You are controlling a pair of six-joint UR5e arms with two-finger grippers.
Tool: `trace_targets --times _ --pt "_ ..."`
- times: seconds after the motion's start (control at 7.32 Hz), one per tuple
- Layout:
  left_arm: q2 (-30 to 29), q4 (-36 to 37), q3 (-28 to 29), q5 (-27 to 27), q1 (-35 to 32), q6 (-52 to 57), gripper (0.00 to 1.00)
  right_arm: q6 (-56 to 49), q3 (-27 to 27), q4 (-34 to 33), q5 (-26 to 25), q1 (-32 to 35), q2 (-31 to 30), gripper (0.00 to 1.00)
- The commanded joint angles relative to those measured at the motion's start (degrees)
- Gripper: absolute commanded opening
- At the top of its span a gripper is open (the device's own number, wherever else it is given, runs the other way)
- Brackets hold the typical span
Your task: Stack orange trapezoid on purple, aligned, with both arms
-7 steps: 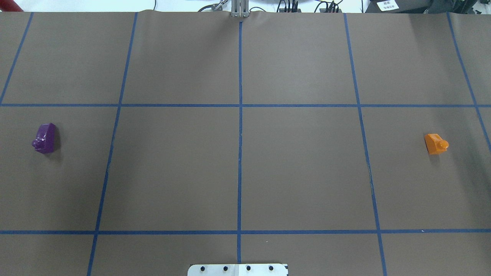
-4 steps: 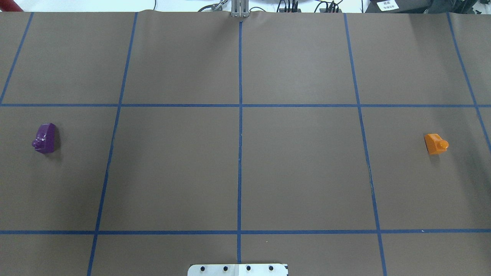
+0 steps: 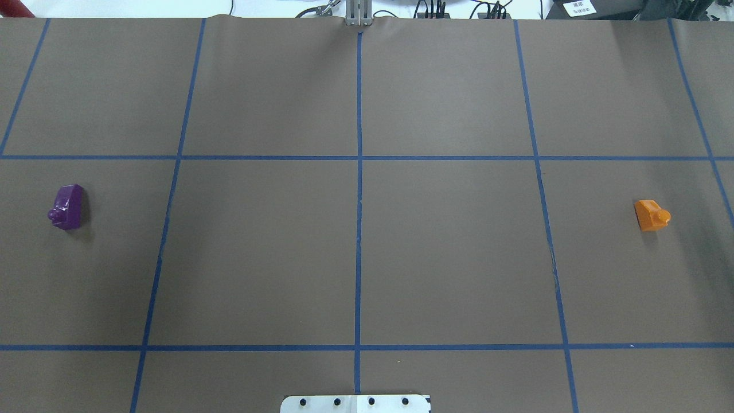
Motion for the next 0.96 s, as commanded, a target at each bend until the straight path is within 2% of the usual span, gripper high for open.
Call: trace_targets --times 0.0,0.41,0.68,0.82 --pt "0.0 -1.4 -0.6 -2.3 2.4 -2.9 1.00 -0.1 0.2 0.3 0.1 -0.1 0.2 1.00" --pt "-0.6 -1.4 -1.6 -2.5 2.9 -3.3 1.00 0.1 1.1 0.2 0.7 -0.1 0.2 1.00" --pt "-0.8 -1.0 -2.3 -1.9 7.2 -4.4 1.00 0.1 1.2 0.2 1.4 -0.1 0.1 1.00" --pt "-1.1 -1.4 -1.8 -2.0 9.6 -13.8 1.00 0.1 1.2 0.3 1.5 -0.1 0.1 1.00"
